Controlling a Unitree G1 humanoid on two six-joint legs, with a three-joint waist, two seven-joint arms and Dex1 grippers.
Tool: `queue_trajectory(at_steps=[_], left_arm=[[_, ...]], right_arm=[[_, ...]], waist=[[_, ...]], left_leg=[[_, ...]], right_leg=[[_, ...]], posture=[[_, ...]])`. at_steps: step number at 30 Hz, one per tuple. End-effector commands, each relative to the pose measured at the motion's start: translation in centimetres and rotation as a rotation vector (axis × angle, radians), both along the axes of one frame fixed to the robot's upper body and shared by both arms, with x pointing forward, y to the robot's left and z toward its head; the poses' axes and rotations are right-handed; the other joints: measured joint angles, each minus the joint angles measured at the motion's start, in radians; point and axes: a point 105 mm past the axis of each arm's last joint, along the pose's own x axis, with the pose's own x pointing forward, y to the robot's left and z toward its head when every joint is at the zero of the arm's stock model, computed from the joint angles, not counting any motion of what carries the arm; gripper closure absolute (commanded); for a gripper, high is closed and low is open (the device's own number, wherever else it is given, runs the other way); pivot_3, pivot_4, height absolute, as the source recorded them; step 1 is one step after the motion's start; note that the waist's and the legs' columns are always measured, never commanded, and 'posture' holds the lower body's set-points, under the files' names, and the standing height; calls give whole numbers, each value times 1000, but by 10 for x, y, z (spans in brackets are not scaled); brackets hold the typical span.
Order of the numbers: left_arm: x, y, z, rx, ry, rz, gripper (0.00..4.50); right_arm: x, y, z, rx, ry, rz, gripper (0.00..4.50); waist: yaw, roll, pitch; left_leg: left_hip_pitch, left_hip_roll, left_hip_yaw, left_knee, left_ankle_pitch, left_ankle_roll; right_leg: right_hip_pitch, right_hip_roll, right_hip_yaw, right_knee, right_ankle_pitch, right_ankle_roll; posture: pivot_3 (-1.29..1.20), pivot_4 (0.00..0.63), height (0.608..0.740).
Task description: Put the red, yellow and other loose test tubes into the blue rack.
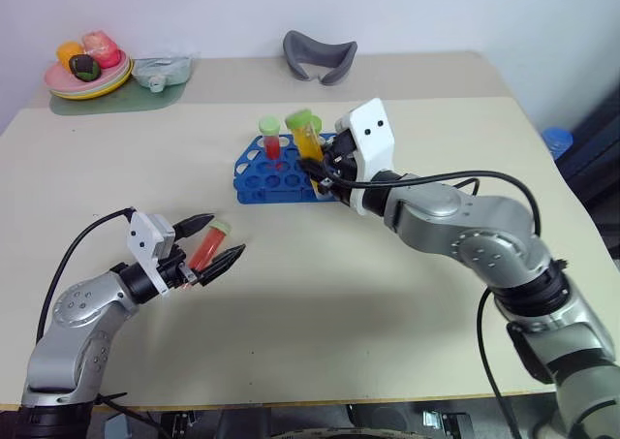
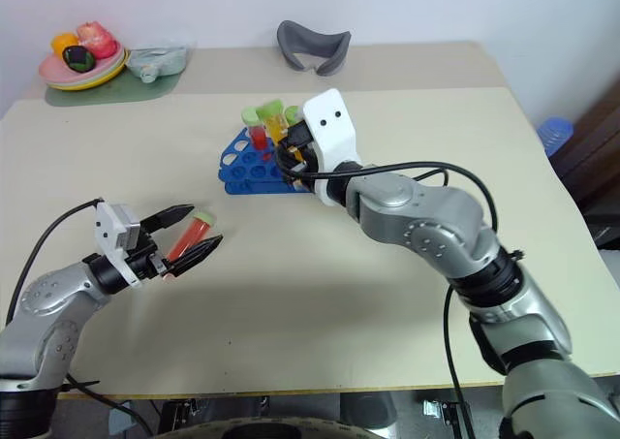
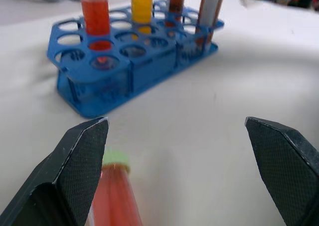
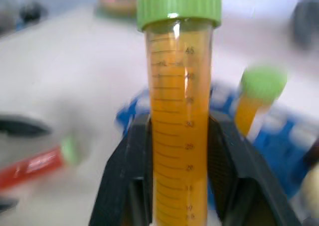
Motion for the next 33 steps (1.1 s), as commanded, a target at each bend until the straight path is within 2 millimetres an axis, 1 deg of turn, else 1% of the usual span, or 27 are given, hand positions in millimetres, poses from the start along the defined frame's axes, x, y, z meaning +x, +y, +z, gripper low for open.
queue_trajectory(at_steps=[1, 5, 8, 16, 21, 27, 33], left_arm=[[3, -6, 12, -22, -44, -5, 0], [7, -9, 17, -33, -63, -3, 0], [8, -6, 20, -32, -74, 10, 0], [3, -3, 24, -25, -79, 27, 0], [1, -3, 25, -26, -78, 31, 0], [1, -3, 26, -28, -79, 32, 0], [2, -5, 28, -29, -80, 29, 0]], right_arm=[[11, 10, 8, 96, -113, -9, 3672], [26, 15, -15, 121, -166, -60, 3672], [32, 14, -24, 147, -180, -85, 3672], [46, 5, -42, 171, -183, -141, 3672], [50, 6, -52, 150, -174, -148, 3672], [59, -3, -61, 135, -178, -230, 3672], [59, -3, -68, 131, -182, -243, 3672]], waist=[[0, 0, 0], [6, 0, 0], [5, 0, 0], [2, 0, 0], [1, 0, 0], [1, 0, 0], [2, 0, 0]], left_leg=[[0, 0, 0, 0, 0, 0], [-1, 0, 0, 0, 0, 0], [-1, -1, 0, 0, 0, -1], [0, 0, 0, 0, 0, -1], [0, 0, 0, 0, 1, -1], [1, -1, 0, 0, 1, -1], [1, -1, 0, 0, 1, -2]], right_leg=[[0, 0, 0, 0, 0, 0], [0, -1, 0, 0, 0, 0], [0, -2, 0, 0, 0, 0], [0, -1, 0, 1, 0, 0], [0, -1, 0, 1, 0, 0], [0, -1, 0, 2, 0, 0], [1, -1, 0, 2, 0, 0]], posture=[[0, 150, 740], [0, 150, 740], [0, 150, 740], [0, 150, 740], [0, 150, 740], [0, 150, 740], [0, 150, 740]])
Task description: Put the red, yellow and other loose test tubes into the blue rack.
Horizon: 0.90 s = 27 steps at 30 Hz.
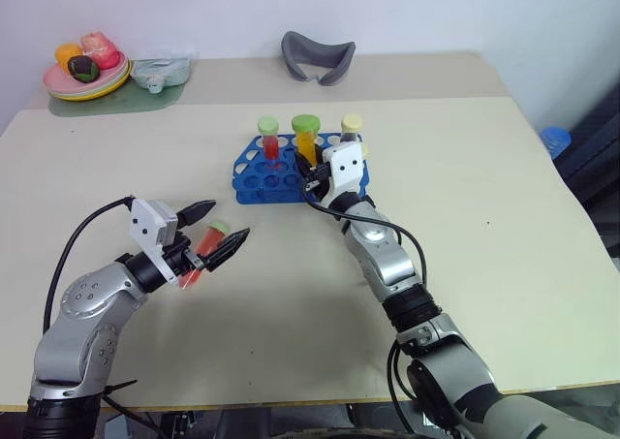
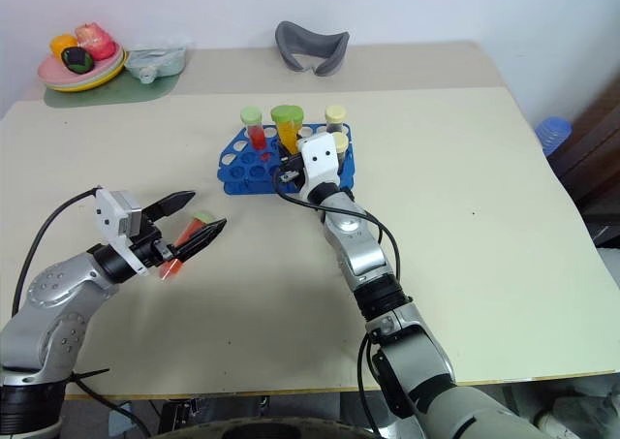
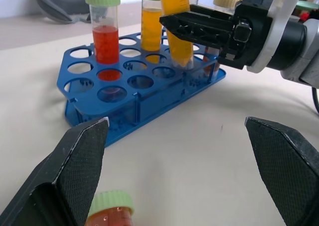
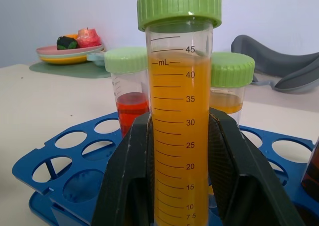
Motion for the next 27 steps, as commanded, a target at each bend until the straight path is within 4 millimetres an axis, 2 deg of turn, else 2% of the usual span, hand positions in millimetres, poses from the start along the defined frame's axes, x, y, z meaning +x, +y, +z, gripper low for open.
queue_trajectory(at_steps=[1, 3, 5, 7, 10, 11, 17, 23, 25, 27], left_arm=[[-2, -3, 16, 3, -60, -13, 0], [-2, -4, 17, 2, -61, -14, 0], [-2, -4, 17, 1, -59, -15, 0], [-2, -5, 17, 0, -58, -15, 0], [-3, -4, 17, 0, -54, -14, 0], [-3, -4, 17, 0, -52, -13, 0], [-2, 4, 20, -9, -44, 34, 0], [0, 23, 36, 1, -14, 142, 0], [1, 26, 38, 18, 10, 166, 0], [4, 28, 41, 51, 36, 204, 0]], right_arm=[[1, -5, 3, 19, -28, -28, 3672], [-1, -3, 2, 23, -27, -13, 3672], [-4, -2, 1, 32, -26, 4, 2626], [-5, -2, 2, 38, -30, 10, 1776], [-9, -2, 11, 55, -67, 13, 163], [-11, -2, 16, 61, -87, 17, 30], [-30, 0, 59, 88, -232, 63, 30], [-65, 9, 105, 82, -315, 274, 30], [-75, 9, 109, 54, -296, 355, 30], [-87, 1, 101, -33, -253, 458, 30]], waist=[[0, 0, 0], [0, 0, 0], [0, 0, 0], [0, 0, 0], [-2, 0, 0], [-1, 0, 0], [-1, 0, 0], [1, 0, 0], [2, 0, 0], [3, 0, 0]], left_leg=[[0, 0, 0, 0, 0, 0], [0, 0, 0, 0, 0, 0], [0, 0, 0, 0, 0, 0], [0, 0, 0, 0, 0, 0], [0, 0, 0, 0, 0, 0], [0, 0, 0, 0, 0, 0], [0, 0, 0, 0, 0, 0], [0, 0, 0, 0, 0, 0], [0, 0, 0, 0, 0, 0], [0, 0, -1, 0, 0, 0]], right_leg=[[0, 0, 0, 0, 0, 0], [0, 0, 0, 0, 0, 0], [0, 0, 0, 0, 0, 0], [0, 0, 0, 0, 0, 0], [0, 0, 0, 0, 0, 0], [0, 0, 0, 0, 0, 0], [0, 0, 0, 1, 0, 0], [0, 0, 0, 1, 0, 0], [0, 0, 0, 1, 0, 0], [0, 0, 0, 1, 0, 0]], posture=[[0, 150, 740], [0, 150, 740], [0, 150, 740], [0, 150, 740], [0, 150, 740], [0, 150, 740], [0, 150, 740], [0, 150, 740], [0, 150, 740], [0, 150, 740]])
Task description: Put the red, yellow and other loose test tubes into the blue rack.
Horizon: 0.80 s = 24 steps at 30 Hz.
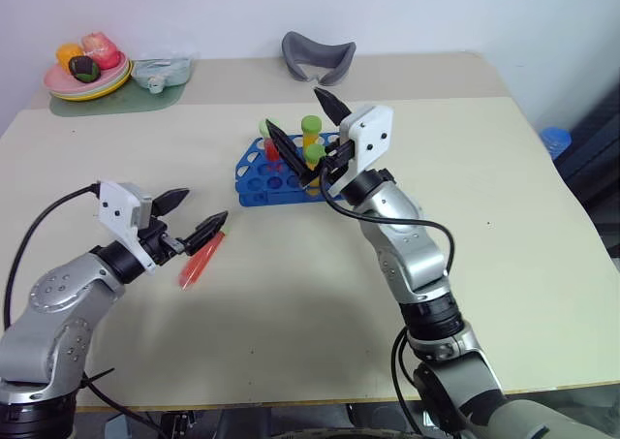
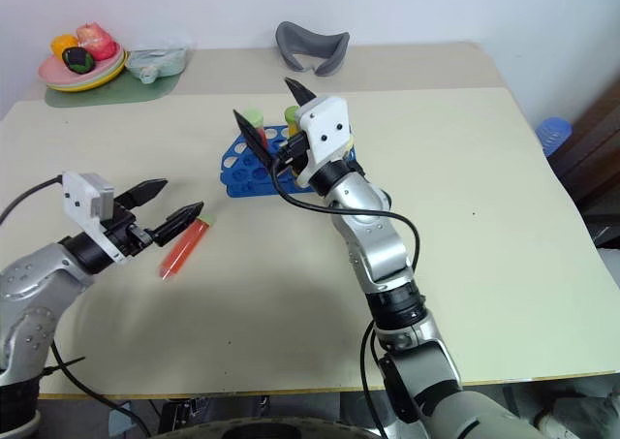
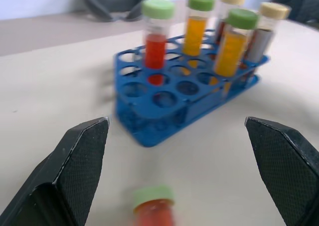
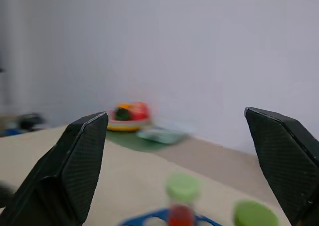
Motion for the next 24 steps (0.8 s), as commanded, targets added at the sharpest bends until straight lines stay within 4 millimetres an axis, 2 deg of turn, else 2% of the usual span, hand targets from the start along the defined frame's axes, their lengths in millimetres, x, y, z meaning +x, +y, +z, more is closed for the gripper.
queue_trajectory(at_steps=[1, 4, 5, 7, 10, 14, 18, 22, 24], left_arm=[[1, 2, 16, 46, -4, 50, 0], [4, 4, 15, 73, 83, 85, 0], [4, 4, 11, 146, 127, 102, 0], [6, 7, -3, 253, 284, 151, 0], [6, 10, -18, 270, 555, 178, 0], [6, 11, -31, 442, 689, 210, 0], [9, 6, -39, 479, 749, 190, 0], [12, 12, -43, 567, 768, 237, 0], [15, 9, -44, 546, 781, 239, 0]], right_arm=[[-28, -6, 3, -116, 0, 178, 30], [-39, -19, -16, -282, 34, 243, 30], [-44, -29, -28, -357, 74, 275, 30], [-52, -48, -51, -474, 160, 316, 30], [-61, -64, -72, -588, 228, 352, 30], [-69, -64, -80, -622, 261, 391, 30], [-74, -58, -80, -615, 258, 407, 30], [-77, -54, -82, -609, 260, 414, 30], [-79, -53, -83, -609, 262, 414, 30]], waist=[[3, 0, 0], [2, 0, 0], [2, 0, 0], [2, 0, 0], [3, 0, 0], [-11, -1, 1], [-2, -1, 1], [5, -2, 1], [8, -2, 1]], left_leg=[[0, 0, 0, 0, 0, 0], [0, -1, -1, 0, 0, 0], [0, 0, -1, 0, 0, 0], [0, 0, -1, 0, 0, 0], [0, -1, -2, 1, 0, 0], [2, -1, -2, 1, -1, 1], [2, 0, -2, 0, 0, 1], [2, -1, -2, 1, 0, 1], [2, -1, -2, 1, 0, 1]], right_leg=[[1, 0, 0, 0, 0, 0], [2, -1, -1, -2, 0, 0], [2, 0, -1, -2, 0, 0], [2, 0, -1, -2, 0, 0], [3, 0, -1, -2, 0, 0], [4, 1, 0, -2, 0, 0], [3, 2, 0, -1, 0, 0], [4, 0, 0, -2, 0, 0], [4, 0, -1, -2, 0, 0]], posture=[[0, 150, 740], [0, 150, 740], [0, 150, 740], [0, 150, 740], [0, 150, 740], [0, 150, 740], [0, 150, 740], [0, 150, 740], [0, 150, 740]])
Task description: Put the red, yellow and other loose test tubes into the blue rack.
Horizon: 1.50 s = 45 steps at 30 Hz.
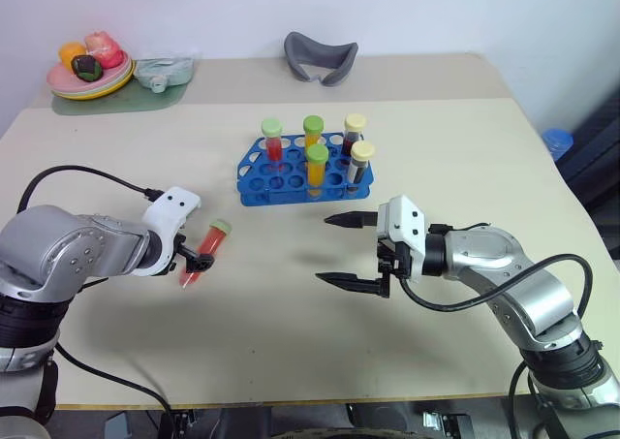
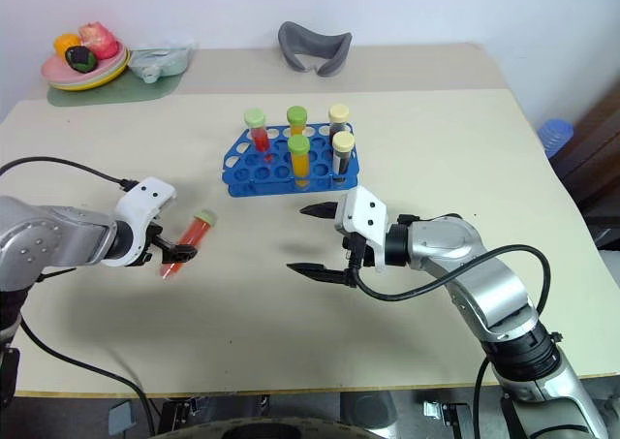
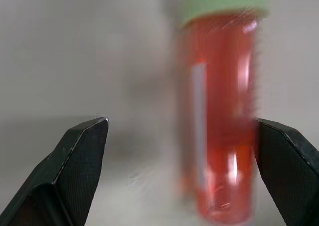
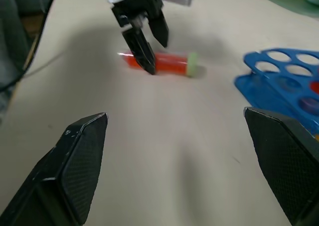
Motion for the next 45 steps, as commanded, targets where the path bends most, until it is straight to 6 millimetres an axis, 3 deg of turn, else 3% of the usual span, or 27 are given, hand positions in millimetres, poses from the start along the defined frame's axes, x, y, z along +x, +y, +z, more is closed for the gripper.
queue_trajectory(at_steps=[1, 21, 24, 27, 36, 40, 43, 45], left_arm=[[5, 1, 2, 13, 0, 22, 0], [12, -12, -12, -70, 93, 88, 0], [12, -12, -14, -70, 94, 102, 868], [13, -11, -14, -70, 91, 112, 2272], [15, -10, -14, -70, 80, 138, 2272], [17, -9, -12, -74, 64, 153, 3509], [20, -7, -8, -79, 44, 168, 3509], [29, -6, 10, -92, -50, 187, 3509]], right_arm=[[-7, 6, 7, 18, -30, 26, 30], [-8, 12, 5, 34, -47, 13, 30], [-8, 12, 5, 32, -49, 15, 0], [-8, 13, 5, 32, -52, 17, 0], [-7, 13, 5, 33, -55, 22, 0], [-7, 13, 6, 33, -55, 21, 0], [-7, 13, 6, 32, -55, 19, 0], [-6, 12, 5, 32, -52, 12, 0]], waist=[[3, 0, 0], [21, 1, -1], [21, 1, -2], [21, 1, -2], [20, 2, -2], [20, 2, -2], [20, 2, -2], [21, 2, -2]], left_leg=[[0, 0, 0, 0, 0, 0], [7, -1, 0, 2, 0, 0], [11, -2, 0, 0, 0, 0], [12, -2, 0, 0, 0, 0], [12, -2, 0, -1, 0, 0], [12, -2, 0, -1, 0, 0], [12, -2, 0, -1, 0, 0], [12, -2, 0, -1, 0, 0]], right_leg=[[0, 0, 0, 0, 0, 0], [8, -1, 0, 0, 0, 0], [12, -2, 0, -2, 0, 0], [12, -2, 0, -2, 0, 0], [12, -1, 0, -1, 0, 0], [12, -1, 0, -1, 0, 0], [12, -1, 0, -1, 0, 0], [12, -1, 0, -1, 0, 0]], posture=[[0, 150, 740], [0, 150, 740], [0, 150, 740], [0, 150, 740], [0, 150, 740], [0, 150, 740], [0, 150, 740], [0, 150, 740]])
